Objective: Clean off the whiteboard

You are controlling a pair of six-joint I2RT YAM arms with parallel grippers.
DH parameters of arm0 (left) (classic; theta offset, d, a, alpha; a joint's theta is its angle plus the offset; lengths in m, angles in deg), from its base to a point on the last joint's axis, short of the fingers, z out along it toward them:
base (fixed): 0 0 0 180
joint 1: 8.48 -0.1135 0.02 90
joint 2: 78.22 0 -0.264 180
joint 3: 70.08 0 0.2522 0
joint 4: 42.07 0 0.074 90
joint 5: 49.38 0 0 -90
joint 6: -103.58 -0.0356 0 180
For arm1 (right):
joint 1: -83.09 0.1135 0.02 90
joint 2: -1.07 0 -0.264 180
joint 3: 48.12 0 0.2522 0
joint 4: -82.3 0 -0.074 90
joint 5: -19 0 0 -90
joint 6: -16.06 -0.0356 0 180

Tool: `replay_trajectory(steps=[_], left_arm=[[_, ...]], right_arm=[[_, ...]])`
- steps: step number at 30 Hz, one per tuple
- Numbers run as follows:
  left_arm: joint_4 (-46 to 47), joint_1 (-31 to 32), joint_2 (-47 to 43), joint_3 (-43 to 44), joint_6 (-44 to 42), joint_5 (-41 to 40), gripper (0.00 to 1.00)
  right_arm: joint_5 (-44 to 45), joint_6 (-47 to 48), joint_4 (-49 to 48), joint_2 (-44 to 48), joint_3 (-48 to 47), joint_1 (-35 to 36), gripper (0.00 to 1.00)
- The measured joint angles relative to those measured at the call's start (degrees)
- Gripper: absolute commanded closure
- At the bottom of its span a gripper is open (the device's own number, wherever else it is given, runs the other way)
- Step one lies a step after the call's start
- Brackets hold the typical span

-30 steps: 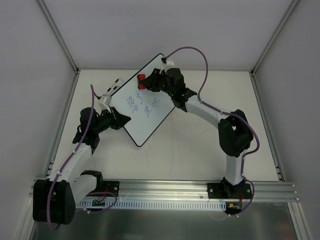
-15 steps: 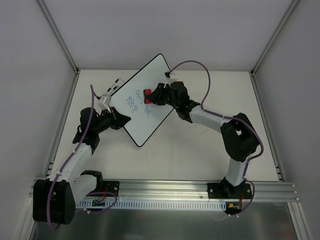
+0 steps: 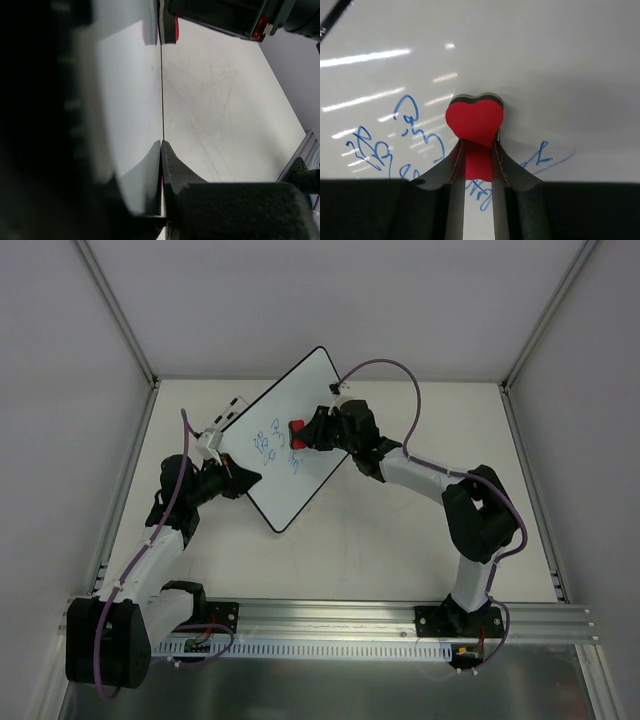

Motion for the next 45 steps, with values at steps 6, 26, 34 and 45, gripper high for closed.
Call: replay_trajectory(steps=[6, 26, 34, 45], left_arm=[[0.2, 0.37, 0.0, 0.02, -0.63, -0.22, 1.0], [0.52, 1.01, 0.02, 0.04, -1.55, -0.55, 1.0], [0.94, 1.14, 0.31, 0.13, -3.28, -0.66, 1.0], [1.09, 1.14, 0.39, 0.44, -4.02, -2.1, 1.0]], right_arm=[[0.72, -0.02, 0.96, -1.84, -6.21, -0.55, 1.0], [2.75, -3.91, -6.27, -0.79, 12.63, -6.86, 0.99], [2.56, -4.02, -4.66, -1.64, 12.26, -7.23, 1.0], [2.84, -1.31, 1.05, -1.77, 2.73, -2.93, 1.0]])
